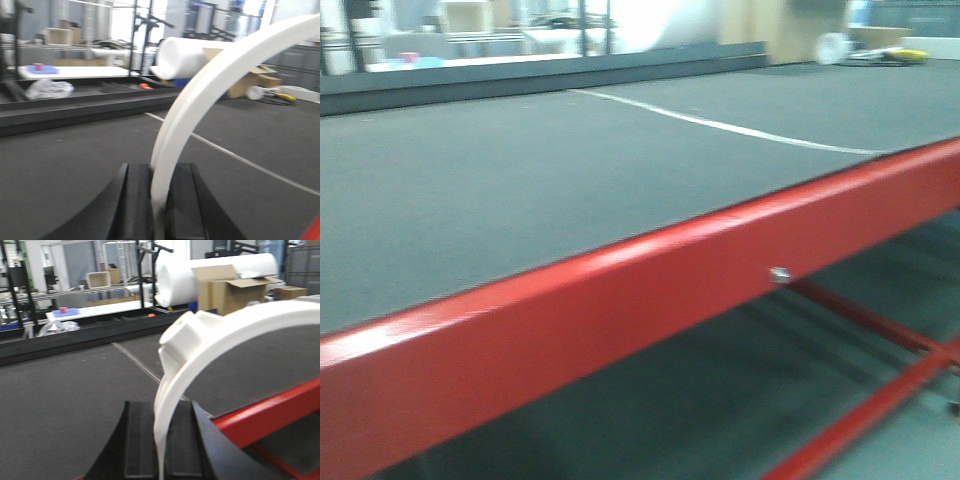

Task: Grab PVC pipe and place in blue bin
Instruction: 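Drive the base away from the table while holding the pipe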

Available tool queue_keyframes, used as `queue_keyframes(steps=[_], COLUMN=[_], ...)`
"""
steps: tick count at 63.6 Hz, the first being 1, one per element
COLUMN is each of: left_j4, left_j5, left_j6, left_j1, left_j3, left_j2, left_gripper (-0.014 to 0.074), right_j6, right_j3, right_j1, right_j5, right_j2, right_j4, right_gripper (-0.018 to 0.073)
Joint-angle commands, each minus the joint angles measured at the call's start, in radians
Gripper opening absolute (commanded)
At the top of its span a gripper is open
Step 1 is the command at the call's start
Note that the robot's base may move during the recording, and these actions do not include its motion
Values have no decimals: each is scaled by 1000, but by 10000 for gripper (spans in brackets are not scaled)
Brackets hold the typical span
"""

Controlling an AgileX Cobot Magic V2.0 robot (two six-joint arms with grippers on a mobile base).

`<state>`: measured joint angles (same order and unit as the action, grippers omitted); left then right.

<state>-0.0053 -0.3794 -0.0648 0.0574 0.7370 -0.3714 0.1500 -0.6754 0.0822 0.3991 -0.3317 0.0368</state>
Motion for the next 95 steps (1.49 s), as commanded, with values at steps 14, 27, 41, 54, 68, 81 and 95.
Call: queue_keyframes(steps=[14,27,41,54,68,81,95], left_j4=[-4,-4,-4,-4,-4,-4,-4], left_j5=[28,28,28,28,28,28,28], left_j6=[3,3,3,3,3,3,3], left_j1=[15,15,15,15,15,15,15], left_j3=[3,3,3,3,3,3,3], left_j2=[5,5,5,5,5,5,5], left_gripper=[-111,-111,-111,-111,-111,-111,-111], right_j6=[-2,-2,-2,-2,-2,-2,-2], right_j3=[2,2,2,2,2,2,2], right_j1=[0,0,0,0,0,0,0], right_j5=[-26,-26,-26,-26,-26,-26,-26], right_j2=[5,5,5,5,5,5,5], right_j4=[14,14,14,14,14,14,14], right_gripper=[-168,-168,-168,-168,-168,-168,-168])
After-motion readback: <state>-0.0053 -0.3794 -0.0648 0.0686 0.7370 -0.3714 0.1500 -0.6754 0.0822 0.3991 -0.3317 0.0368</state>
